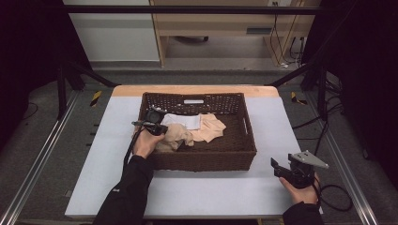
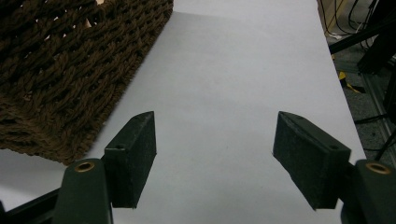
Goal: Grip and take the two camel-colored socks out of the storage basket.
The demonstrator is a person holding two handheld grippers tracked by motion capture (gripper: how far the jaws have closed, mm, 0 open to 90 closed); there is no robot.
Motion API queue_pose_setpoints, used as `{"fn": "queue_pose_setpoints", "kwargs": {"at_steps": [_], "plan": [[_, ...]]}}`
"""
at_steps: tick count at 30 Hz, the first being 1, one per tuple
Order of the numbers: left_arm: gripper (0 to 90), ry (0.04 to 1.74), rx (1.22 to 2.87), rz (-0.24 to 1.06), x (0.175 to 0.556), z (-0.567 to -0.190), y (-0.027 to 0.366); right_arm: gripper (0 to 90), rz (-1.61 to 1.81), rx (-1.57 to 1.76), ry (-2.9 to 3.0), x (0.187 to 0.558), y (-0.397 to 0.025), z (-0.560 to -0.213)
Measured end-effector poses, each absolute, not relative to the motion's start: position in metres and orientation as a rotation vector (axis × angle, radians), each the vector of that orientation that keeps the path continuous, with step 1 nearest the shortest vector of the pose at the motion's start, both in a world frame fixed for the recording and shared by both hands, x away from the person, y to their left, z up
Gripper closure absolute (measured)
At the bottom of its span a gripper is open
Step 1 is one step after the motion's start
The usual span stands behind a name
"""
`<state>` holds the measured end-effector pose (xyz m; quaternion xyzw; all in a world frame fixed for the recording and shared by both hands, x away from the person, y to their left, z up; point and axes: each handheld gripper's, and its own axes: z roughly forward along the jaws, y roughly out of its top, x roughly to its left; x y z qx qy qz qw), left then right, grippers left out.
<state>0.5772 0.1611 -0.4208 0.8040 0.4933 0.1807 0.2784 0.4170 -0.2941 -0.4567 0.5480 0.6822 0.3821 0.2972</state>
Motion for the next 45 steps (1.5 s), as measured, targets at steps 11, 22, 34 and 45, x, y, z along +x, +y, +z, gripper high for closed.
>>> {"fn": "queue_pose_setpoints", "kwargs": {"at_steps": [11, 22, 34, 45], "plan": [[86.2, 1.126, 1.927, 0.555, 0.561, -0.403, 0.169, 30.4, 1.017, 1.457, 1.803, 0.417, -0.296, -0.457], [86.5, 1.021, 1.645, 0.518, 0.548, -0.380, 0.177, 30.2, 1.022, 1.456, 1.801, 0.418, -0.297, -0.456], [86.6, 0.857, 1.542, 0.575, 0.515, -0.327, 0.165, 30.4, 1.028, 1.456, 1.794, 0.417, -0.297, -0.455], [86.6, 0.725, 1.510, 0.569, 0.478, -0.290, 0.164, 30.5, 1.029, 1.458, 1.787, 0.416, -0.297, -0.454]]}}
